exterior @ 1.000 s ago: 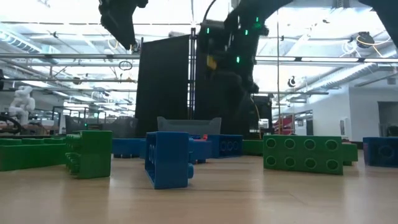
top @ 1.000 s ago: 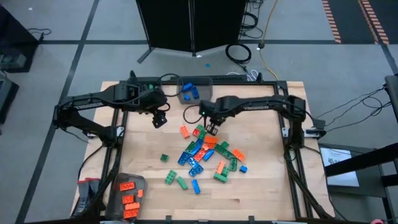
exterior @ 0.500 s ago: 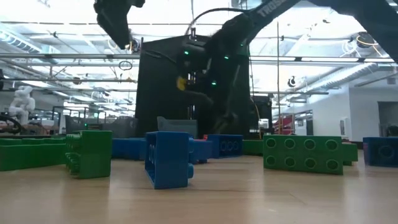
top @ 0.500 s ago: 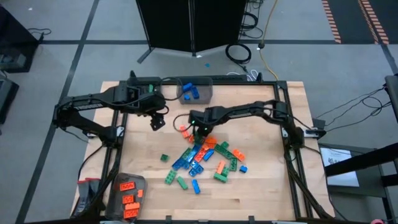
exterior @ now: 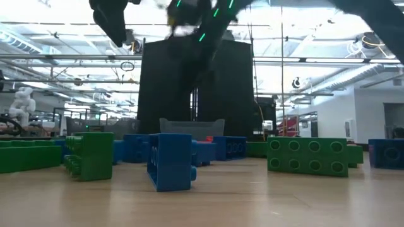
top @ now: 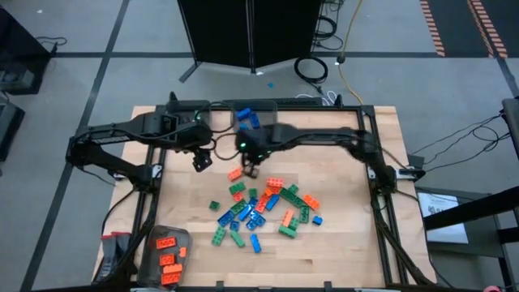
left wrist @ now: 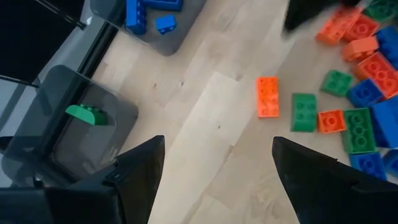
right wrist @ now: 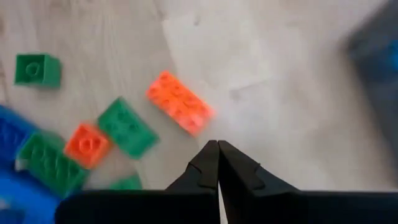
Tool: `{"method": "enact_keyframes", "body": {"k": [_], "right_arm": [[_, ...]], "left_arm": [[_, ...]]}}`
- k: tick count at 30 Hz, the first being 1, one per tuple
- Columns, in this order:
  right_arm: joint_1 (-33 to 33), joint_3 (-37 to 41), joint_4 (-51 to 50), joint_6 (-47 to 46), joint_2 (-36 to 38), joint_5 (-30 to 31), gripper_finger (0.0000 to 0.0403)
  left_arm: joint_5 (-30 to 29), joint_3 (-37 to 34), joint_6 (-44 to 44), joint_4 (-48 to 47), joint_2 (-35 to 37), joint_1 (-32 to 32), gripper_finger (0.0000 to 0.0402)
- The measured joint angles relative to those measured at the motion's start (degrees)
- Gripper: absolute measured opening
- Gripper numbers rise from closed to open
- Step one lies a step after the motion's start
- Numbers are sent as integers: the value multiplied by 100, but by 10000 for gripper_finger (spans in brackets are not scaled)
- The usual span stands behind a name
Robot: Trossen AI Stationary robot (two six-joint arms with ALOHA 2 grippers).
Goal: Sort blocks
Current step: Put the green gamepiece into the top left black bin
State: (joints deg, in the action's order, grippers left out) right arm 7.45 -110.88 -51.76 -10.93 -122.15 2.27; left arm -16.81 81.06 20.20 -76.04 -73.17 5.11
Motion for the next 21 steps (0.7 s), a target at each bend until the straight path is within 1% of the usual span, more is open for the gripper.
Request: {"method": "enact_keyframes", "body": {"k": [2, 5, 8, 10, 12, 15, 18, 21], "right_arm": [[-17, -91, -773, 175, 434, 427, 0], [-100, -110, -1910, 131, 1165, 1074, 0], [-197, -106, -2837, -294, 2028, 1654, 0], [-302, -106, -3256, -697, 2638, 1900, 0], [-397, -106, -3429, -1124, 3216, 2034, 0], [-502, -106, -3454, -1664, 3924, 2058, 0], [-623, -106, -3490, -2108, 4501, 2073, 0], [-752, -106, -3569, -2339, 4903, 2112, 0]], "left_arm": [[-19, 0, 51, -5, 33, -58, 297], [-31, -71, 205, 180, 66, -174, 297], [-33, -382, 619, 651, 66, -313, 297], [-35, -715, 913, 1226, 27, -429, 297], [-33, -1111, 941, 1922, -41, -589, 297], [-8, -1649, 809, 2842, -258, -803, 297], [-5, -2032, 928, 3567, -504, -926, 297], [-39, -2286, 950, 4179, -767, -1024, 297]]}}
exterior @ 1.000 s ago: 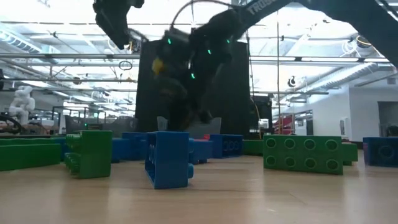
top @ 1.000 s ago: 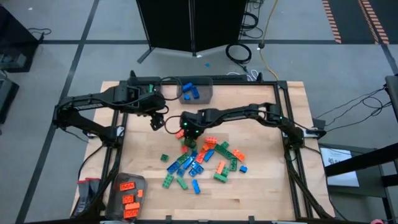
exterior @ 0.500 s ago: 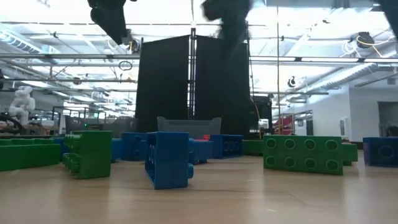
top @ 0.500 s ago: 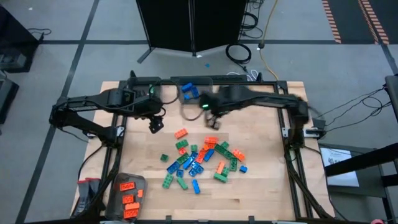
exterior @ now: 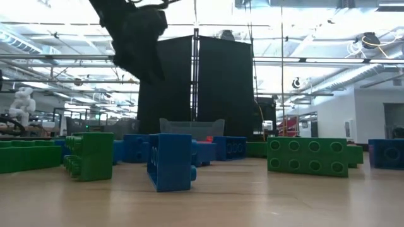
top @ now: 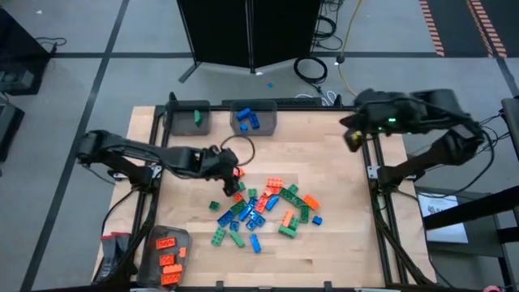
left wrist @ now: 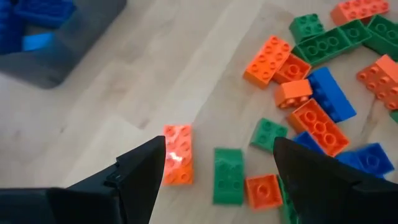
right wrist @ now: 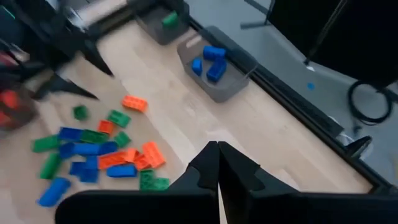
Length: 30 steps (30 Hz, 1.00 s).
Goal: Sort blocks
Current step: Put the green gamepiece into the top left black bin
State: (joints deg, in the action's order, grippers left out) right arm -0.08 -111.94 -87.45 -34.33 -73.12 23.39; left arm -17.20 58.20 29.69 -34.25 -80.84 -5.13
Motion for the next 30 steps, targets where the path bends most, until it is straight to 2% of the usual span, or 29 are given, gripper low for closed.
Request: {"method": "enact_keyframes", "body": {"k": [11, 19, 25, 30], "right_arm": [[-340, 4, -253, -201, 317, 60, 0], [-447, 7, -255, -105, 220, 53, 0], [-529, 7, -255, -103, 212, 51, 0], [-602, 7, -257, -103, 212, 53, 0]], "left_arm": [[-154, -60, -172, 261, -1365, -303, 297], [-131, -60, -168, 488, -1861, -368, 297], [245, -57, -249, 638, -2197, -337, 293], [700, -29, -294, 692, -2375, -197, 247]]}}
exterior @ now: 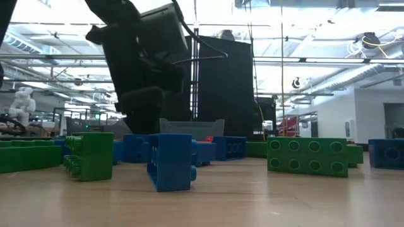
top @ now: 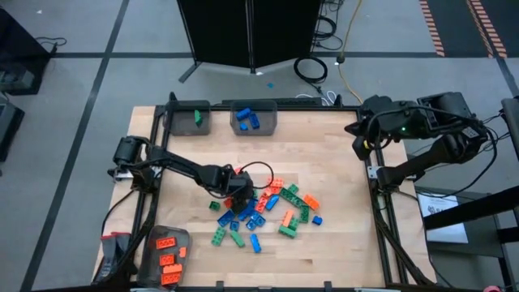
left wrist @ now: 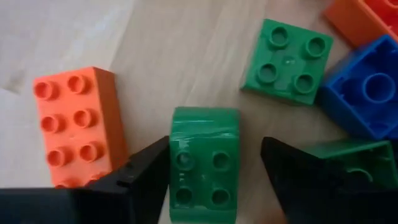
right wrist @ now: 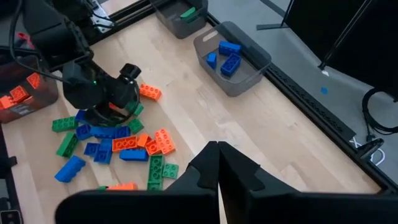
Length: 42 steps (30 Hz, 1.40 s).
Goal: Sort blocks
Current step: Put the green gamepiece into the top left black bin
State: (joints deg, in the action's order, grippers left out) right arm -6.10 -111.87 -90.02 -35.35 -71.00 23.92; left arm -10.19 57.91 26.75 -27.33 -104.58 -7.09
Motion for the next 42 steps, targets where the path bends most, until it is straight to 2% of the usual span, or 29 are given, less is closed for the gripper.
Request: {"method": "enact_keyframes", "body": {"k": [7, 16, 23, 27, 29, 36, 42], "right_arm": [[-8, 1, 0, 2, 0, 0, 0], [-8, 1, 0, 93, 8, 1, 0], [-8, 1, -1, 159, 40, -23, 0], [-8, 1, -2, 173, 77, -23, 0], [-8, 1, 0, 173, 96, -23, 0], [-8, 1, 0, 159, 118, -24, 0], [-8, 1, 0, 155, 120, -189, 0]], "left_arm": [[112, 130, 129, -118, 88, 80, 122], [-509, 733, 283, -651, 641, 156, 121], [-1836, 1108, 314, -1518, 1441, 622, 121], [-2622, 1117, 750, -2084, 1864, 1303, 121], [-2745, 1117, 791, -2289, 1941, 1747, 121], [-2692, 1115, 554, -2300, 1922, 3449, 121], [-2115, 1110, 420, -2218, 1858, 4856, 121]]}}
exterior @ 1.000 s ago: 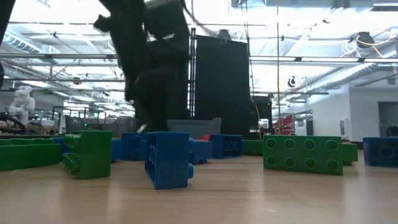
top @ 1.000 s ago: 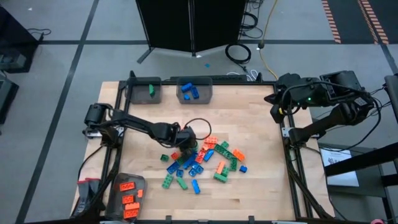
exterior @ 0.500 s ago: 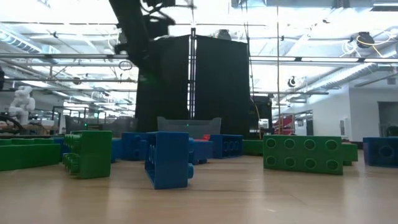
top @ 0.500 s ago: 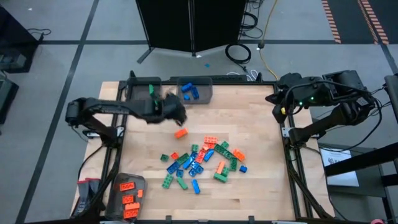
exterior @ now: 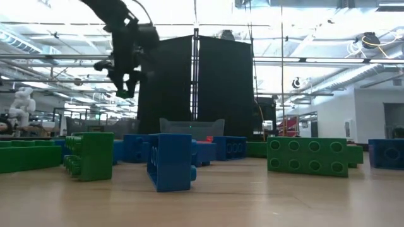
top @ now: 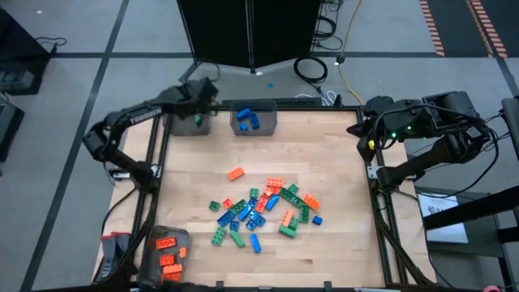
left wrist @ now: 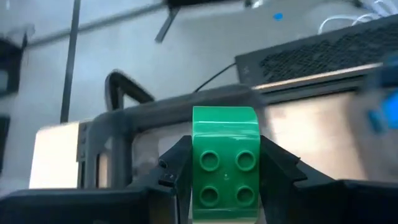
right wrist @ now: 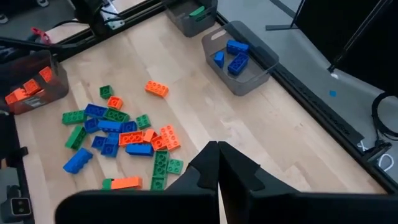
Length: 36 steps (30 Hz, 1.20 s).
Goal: Sort blocks
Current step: Put the green gamepiece into the top left black bin, then put the orange gamepiece into the bottom black bin
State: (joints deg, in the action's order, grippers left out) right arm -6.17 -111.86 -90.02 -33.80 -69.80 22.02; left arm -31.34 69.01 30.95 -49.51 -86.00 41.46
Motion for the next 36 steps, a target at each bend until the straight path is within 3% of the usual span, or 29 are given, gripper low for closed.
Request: {"method": "enact_keyframes", "body": {"k": [6, 13, 27, 32, 36], "right_arm": [[0, 1, 0, 23, 0, -138, 0], [0, 0, 0, 84, 0, -138, 0], [0, 1, 0, 292, 4, -138, 0], [0, 1, 0, 332, 4, -138, 0], [0, -1, 0, 417, 4, -138, 0]], "left_arm": [[260, 0, -183, 5, -3, 773, 121], [795, -1, -303, 59, -129, 1176, 125], [1081, -2, -751, -87, -384, 1061, 223], [2375, -2, -1121, -21, -337, 980, 233], [3217, -2, -1661, -32, -121, 455, 234]]}}
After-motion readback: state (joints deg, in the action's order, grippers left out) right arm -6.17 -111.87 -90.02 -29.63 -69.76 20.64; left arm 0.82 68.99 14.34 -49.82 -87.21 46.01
